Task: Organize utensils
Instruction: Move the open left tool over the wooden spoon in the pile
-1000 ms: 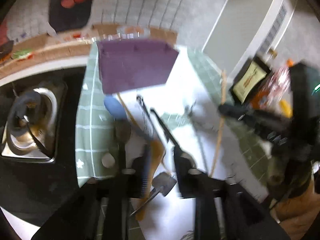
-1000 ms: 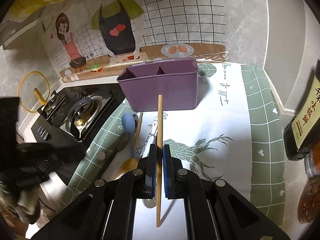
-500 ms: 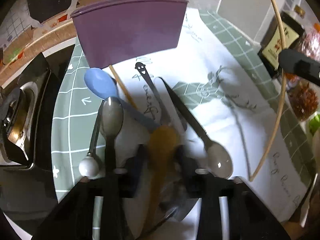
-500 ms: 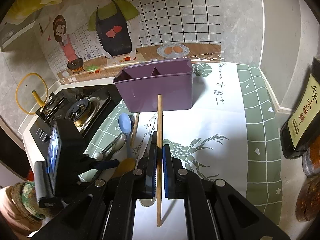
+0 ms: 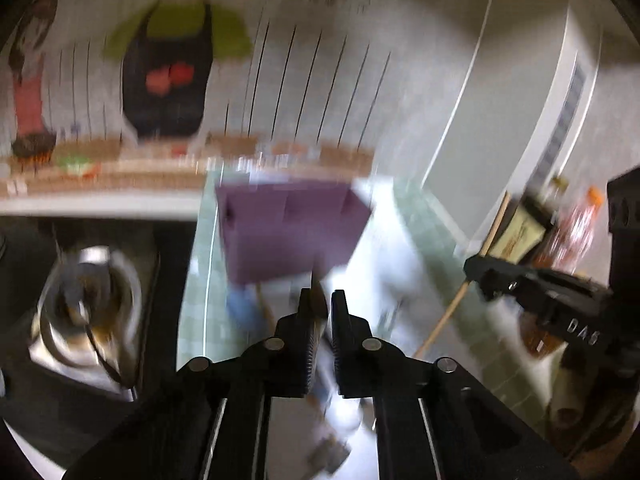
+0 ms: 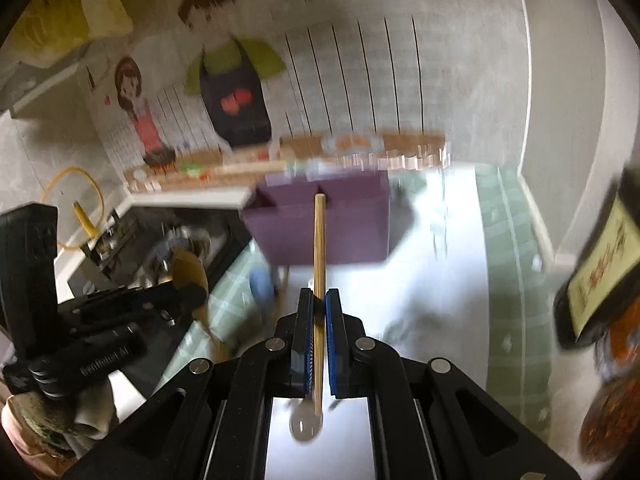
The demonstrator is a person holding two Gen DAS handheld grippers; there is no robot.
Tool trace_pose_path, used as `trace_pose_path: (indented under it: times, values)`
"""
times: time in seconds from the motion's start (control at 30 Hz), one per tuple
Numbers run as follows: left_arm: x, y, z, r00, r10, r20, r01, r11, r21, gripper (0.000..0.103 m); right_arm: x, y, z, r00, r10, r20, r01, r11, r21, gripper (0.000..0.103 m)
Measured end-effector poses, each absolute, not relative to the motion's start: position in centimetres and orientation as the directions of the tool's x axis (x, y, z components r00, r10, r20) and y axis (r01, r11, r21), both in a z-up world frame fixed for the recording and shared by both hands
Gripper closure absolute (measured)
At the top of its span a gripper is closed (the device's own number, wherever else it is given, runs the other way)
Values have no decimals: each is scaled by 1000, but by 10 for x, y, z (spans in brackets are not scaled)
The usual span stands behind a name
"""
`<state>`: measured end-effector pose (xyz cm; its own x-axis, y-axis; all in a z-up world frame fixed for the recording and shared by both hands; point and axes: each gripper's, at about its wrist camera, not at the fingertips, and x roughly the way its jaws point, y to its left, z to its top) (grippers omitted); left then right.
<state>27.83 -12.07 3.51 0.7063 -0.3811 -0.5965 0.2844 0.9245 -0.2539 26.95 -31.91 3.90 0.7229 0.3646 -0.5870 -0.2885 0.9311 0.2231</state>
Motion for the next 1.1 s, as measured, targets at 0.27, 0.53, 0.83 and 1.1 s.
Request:
trace_pose_path:
  times: [0.27, 0.53, 0.83, 1.1]
  values:
    - [339, -112, 114, 790, -367, -491, 287, 929, -232, 95, 310, -323, 139, 854, 319, -412, -278, 948, 156, 97]
    - [363, -120, 44, 655, -384, -651, 301, 923, -240, 93, 315, -337, 108, 824, 290, -487, -247, 957, 152, 97]
    - [379, -188, -68, 377, -475, -795, 435, 849, -300, 75, 317, -369, 48, 760, 241, -604, -141, 968, 209, 97]
    - [402, -210, -121, 317, -400, -860, 445, 864, -238, 75, 308, -383, 18, 722, 199, -663, -84, 976, 202, 97]
